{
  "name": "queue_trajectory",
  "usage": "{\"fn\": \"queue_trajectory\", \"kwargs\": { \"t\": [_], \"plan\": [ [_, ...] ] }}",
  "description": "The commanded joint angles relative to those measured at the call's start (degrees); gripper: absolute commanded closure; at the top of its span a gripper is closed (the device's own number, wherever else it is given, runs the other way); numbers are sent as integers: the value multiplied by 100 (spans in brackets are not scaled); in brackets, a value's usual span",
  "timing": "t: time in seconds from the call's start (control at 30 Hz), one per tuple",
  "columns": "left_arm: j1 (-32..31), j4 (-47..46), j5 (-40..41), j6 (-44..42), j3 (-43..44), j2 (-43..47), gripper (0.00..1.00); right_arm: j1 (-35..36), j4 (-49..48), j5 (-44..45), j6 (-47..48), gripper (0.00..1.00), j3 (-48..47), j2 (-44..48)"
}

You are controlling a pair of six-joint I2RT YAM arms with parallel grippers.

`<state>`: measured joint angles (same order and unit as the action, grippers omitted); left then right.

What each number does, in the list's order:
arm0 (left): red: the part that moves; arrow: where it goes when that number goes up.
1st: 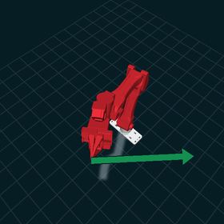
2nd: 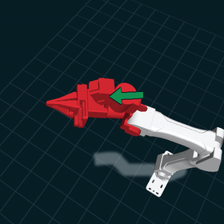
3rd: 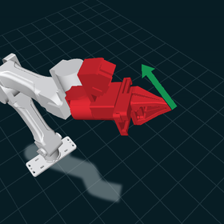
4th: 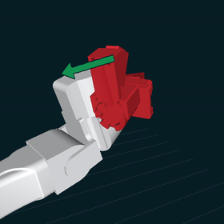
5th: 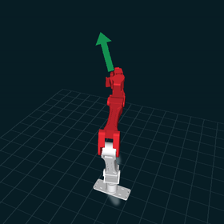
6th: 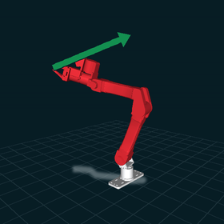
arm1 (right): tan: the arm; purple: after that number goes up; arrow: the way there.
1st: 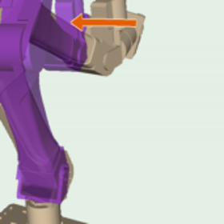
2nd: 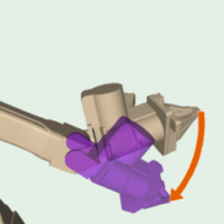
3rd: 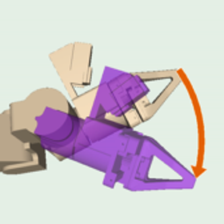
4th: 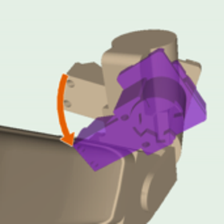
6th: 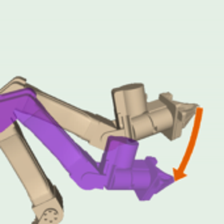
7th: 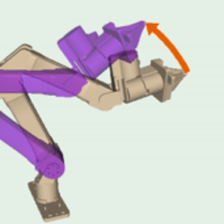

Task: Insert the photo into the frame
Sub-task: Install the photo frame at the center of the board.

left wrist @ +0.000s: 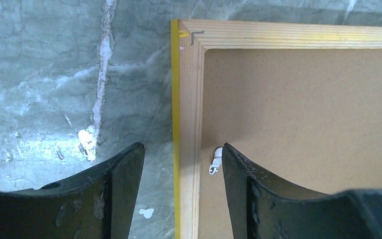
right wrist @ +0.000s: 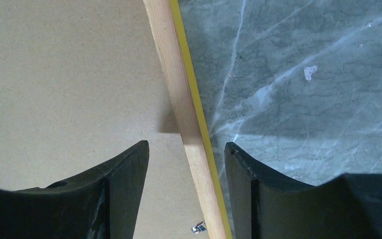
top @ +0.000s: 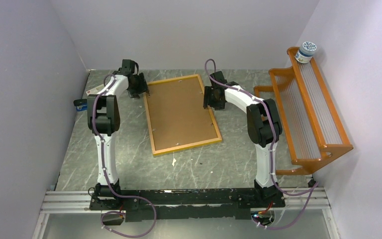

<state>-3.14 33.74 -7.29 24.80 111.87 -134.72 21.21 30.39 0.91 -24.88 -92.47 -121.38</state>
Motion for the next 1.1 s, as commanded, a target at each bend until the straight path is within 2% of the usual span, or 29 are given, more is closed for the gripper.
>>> {"fn": "queue_trajectory", "kwargs": {
  "t": [0.0, 0.1, 0.3, 0.4, 0.63, 1.07],
  "plan": [
    [-161, 433, 528, 32, 131, -231, 37, -3, -93, -131, 108, 40, 47, 96],
    [-233, 473, 709, 34, 107, -222, 37, -1, -168, -241, 119, 40, 132, 122],
    [-437, 628, 895, -92, 255, -321, 28, -3, -204, -310, 118, 41, 196, 103],
    [-540, 708, 1205, -123, 278, -350, 30, 1, -225, -286, 131, 41, 275, 125],
    [-668, 1076, 1756, -94, 396, -452, 54, -8, -269, -248, 124, 41, 376, 153],
    [-670, 868, 1233, 61, -56, -191, 91, -21, -286, -302, 47, 42, 370, 122]
  ]
}}
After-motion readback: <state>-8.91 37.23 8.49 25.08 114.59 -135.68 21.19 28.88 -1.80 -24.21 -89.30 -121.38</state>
